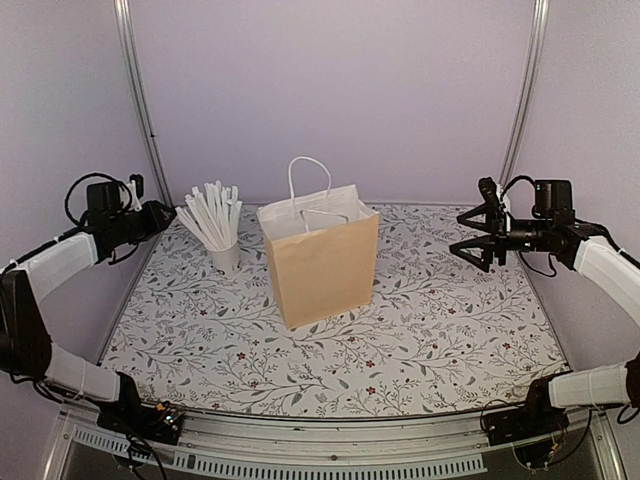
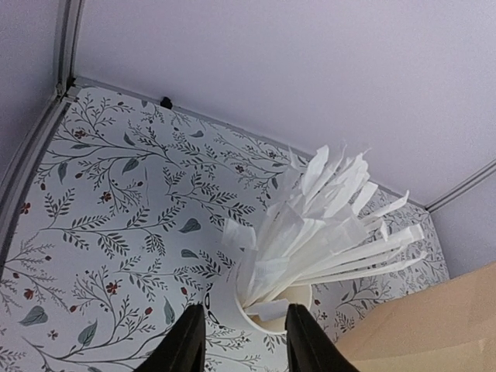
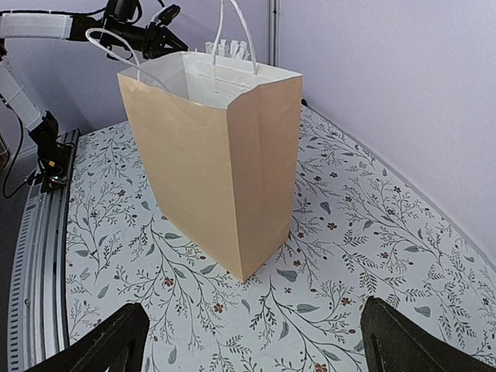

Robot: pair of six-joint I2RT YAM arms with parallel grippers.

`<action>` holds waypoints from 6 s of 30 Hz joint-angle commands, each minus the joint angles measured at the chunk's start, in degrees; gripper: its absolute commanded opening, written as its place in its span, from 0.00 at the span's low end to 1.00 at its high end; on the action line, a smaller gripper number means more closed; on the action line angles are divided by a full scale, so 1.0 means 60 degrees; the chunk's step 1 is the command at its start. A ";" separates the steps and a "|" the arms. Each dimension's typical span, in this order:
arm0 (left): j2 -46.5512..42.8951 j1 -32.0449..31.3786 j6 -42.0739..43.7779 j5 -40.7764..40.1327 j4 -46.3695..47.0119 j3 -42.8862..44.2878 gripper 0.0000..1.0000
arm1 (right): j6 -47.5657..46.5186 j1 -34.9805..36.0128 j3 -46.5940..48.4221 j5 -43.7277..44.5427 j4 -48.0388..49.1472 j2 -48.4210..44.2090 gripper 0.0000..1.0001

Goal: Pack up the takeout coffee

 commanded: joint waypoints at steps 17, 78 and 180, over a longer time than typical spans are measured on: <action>0.0555 0.0188 0.0126 0.1134 0.0744 0.0192 0.31 | -0.0197 -0.0015 -0.0047 -0.0194 -0.0089 0.0141 0.99; -0.1083 -0.2038 0.0584 -0.3419 -0.2863 0.1784 0.60 | -0.0442 -0.0005 -0.0033 -0.0133 -0.0256 -0.0203 0.99; -0.2267 -0.4912 0.1378 0.0859 -0.2896 0.5371 0.00 | -0.0910 -0.0009 0.0011 0.0167 -0.0604 0.0376 0.99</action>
